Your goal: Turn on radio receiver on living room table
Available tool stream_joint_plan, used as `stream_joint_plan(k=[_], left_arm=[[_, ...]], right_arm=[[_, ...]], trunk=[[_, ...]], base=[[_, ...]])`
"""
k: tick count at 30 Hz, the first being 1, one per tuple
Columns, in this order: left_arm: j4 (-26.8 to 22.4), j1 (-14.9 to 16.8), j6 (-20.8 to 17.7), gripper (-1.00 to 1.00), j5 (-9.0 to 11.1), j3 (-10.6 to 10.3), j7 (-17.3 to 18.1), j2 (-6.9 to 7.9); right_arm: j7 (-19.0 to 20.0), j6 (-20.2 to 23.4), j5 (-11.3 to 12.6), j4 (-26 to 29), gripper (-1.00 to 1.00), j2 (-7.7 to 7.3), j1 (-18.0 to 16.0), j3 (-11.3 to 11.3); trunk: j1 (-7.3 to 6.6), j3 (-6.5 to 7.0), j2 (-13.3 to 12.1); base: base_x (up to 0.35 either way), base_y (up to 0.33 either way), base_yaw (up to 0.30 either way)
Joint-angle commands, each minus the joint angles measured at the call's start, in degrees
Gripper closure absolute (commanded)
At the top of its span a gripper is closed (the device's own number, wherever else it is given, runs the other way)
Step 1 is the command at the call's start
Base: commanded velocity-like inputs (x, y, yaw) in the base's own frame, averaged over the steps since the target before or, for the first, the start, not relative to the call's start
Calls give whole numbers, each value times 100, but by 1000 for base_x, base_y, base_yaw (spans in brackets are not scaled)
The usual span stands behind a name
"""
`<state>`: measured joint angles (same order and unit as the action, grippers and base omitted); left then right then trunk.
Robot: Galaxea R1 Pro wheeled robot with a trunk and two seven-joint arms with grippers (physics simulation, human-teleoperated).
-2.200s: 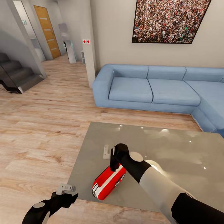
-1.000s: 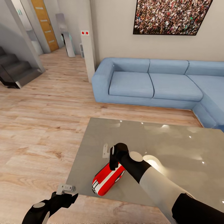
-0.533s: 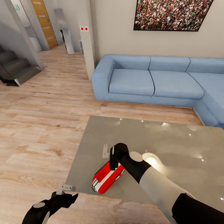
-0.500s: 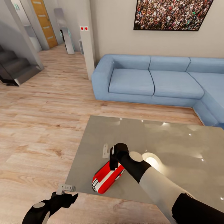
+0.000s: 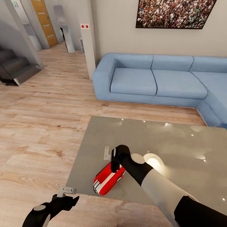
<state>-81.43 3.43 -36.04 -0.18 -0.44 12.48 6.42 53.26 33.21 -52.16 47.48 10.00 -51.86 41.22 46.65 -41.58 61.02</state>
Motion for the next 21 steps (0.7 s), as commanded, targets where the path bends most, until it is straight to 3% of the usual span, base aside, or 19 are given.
stream_joint_plan(k=[1,21], left_arm=[[-1,0,0,-100,0,0,0,0],[-1,0,0,-100,0,0,0,0]], right_arm=[[0,-1,1,2,-100,0,0,2],[4,-234,-5,-29,-100,0,0,26]], trunk=[[0,-1,0],[0,-154,0]], base=[[0,0,0],[0,0,-2]])
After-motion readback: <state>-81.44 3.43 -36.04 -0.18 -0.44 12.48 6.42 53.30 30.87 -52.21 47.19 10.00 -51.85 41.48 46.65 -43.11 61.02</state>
